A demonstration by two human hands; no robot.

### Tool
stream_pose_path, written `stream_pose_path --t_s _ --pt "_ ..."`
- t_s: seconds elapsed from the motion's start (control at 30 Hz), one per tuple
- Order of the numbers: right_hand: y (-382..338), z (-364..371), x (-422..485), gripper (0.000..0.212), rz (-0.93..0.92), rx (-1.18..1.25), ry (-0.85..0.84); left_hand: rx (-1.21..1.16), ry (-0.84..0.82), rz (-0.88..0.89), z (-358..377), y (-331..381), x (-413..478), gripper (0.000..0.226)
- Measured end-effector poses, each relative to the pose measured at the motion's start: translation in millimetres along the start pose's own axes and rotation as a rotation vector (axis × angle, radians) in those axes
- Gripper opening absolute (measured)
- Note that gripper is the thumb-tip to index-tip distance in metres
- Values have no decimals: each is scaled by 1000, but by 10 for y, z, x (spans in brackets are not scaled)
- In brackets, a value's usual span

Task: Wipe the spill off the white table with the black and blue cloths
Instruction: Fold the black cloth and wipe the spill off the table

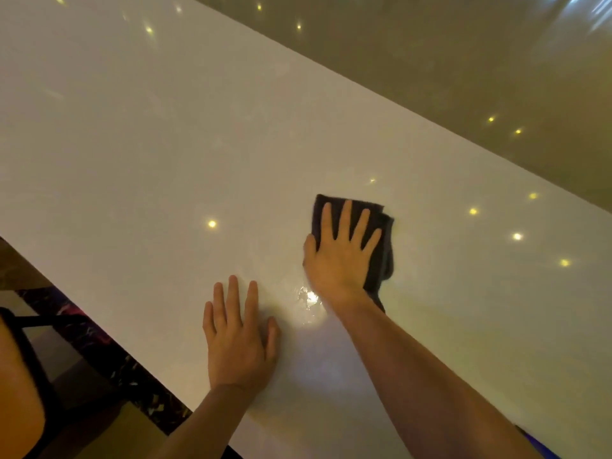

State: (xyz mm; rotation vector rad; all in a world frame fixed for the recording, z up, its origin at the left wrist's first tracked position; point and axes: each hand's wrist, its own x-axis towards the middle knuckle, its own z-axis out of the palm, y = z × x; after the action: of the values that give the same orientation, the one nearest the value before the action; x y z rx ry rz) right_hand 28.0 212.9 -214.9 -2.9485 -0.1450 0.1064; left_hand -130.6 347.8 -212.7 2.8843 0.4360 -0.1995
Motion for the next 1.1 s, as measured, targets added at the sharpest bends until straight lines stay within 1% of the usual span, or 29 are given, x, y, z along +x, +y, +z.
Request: stream_pose_path --t_s 0.03,0.07,0.1,0.13,0.17,0.2,0.23,0.3,0.33,0.37,0.4,0.43,0.47,0.5,0.53,0.57,0.6,0.63,0.7,0.8,0.83,0.87,0.9,0.97,1.03,1.07,1.1 --pt "-79 85 -270 67 -243 18 -44 9 -14 4 -18 0 5 70" --pt "-37 137 -484 65 -552 16 -86 12 -20 7 -29 -1 16 71" --pt "104 67 -509 64 -833 -8 -155 13 -15 2 -35 4 20 71" --pt "320 -22 -354 62 -1042 -42 -184 16 -15 -4 -39 14 15 71" --pt "514 -103 -131 61 -1135 -121 -172 21 -23 -2 -45 21 1 72" --pt "667 -175 101 60 -1069 -177 -148 14 -26 3 -47 19 -6 72" --pt "774 -247 332 60 -844 -191 -113 4 -17 2 -46 11 1 71" --pt "687 -278 523 61 -146 -66 -33 -1 -6 -4 -26 -19 19 71" --pt "503 -258 443 62 80 -20 -35 -1 -9 -9 -9 -11 13 70" --pt "328 -162 256 63 102 -13 -10 -1 -12 -11 -4 -9 10 70" --pt "208 -64 2 63 -57 -4 0 -3 -14 -9 -7 -9 15 69" --pt "209 0 -271 63 -320 -6 -36 -5 -15 -9 -5 -13 22 69" --pt "362 23 -479 62 -605 -34 -88 -6 -15 -9 -2 -23 26 69" --pt "599 -40 -495 62 -845 -74 -147 -5 -9 -11 1 -22 21 69" --pt "833 -119 -385 61 -988 -110 -171 2 -4 -10 -3 -17 15 69" --pt "1011 -191 -229 62 -1006 -138 -194 2 -2 -6 -7 -7 8 69" --pt "1117 -245 -45 62 -929 -153 -194 -9 1 -4 -11 -1 7 68" --pt "1120 -300 99 62 -800 -171 -207 -23 3 0 -15 -7 9 68" --pt "931 -335 250 63 -576 -171 -213 -28 10 0 -13 -18 6 67" --pt "486 -223 128 71 -317 -120 -153 13 -18 -9 -18 8 11 68" --pt "351 -182 24 74 -260 -105 -129 25 -22 -18 -19 8 24 69" --pt "245 -134 -130 75 -268 -99 -124 34 -20 -29 -19 11 25 70" --pt "181 -87 -326 76 -335 -86 -143 42 -24 -30 -29 9 17 71" --pt "218 -9 -716 73 -579 -58 -167 32 -21 -12 -28 14 4 71" --pt "461 -90 -741 68 -847 -60 -242 20 -10 -19 -26 -1 4 72" --pt "616 -123 -602 66 -917 -99 -219 18 -20 -19 -21 -7 1 73" --pt "735 -162 -415 65 -884 -153 -185 15 -23 -16 -10 -13 -6 73"
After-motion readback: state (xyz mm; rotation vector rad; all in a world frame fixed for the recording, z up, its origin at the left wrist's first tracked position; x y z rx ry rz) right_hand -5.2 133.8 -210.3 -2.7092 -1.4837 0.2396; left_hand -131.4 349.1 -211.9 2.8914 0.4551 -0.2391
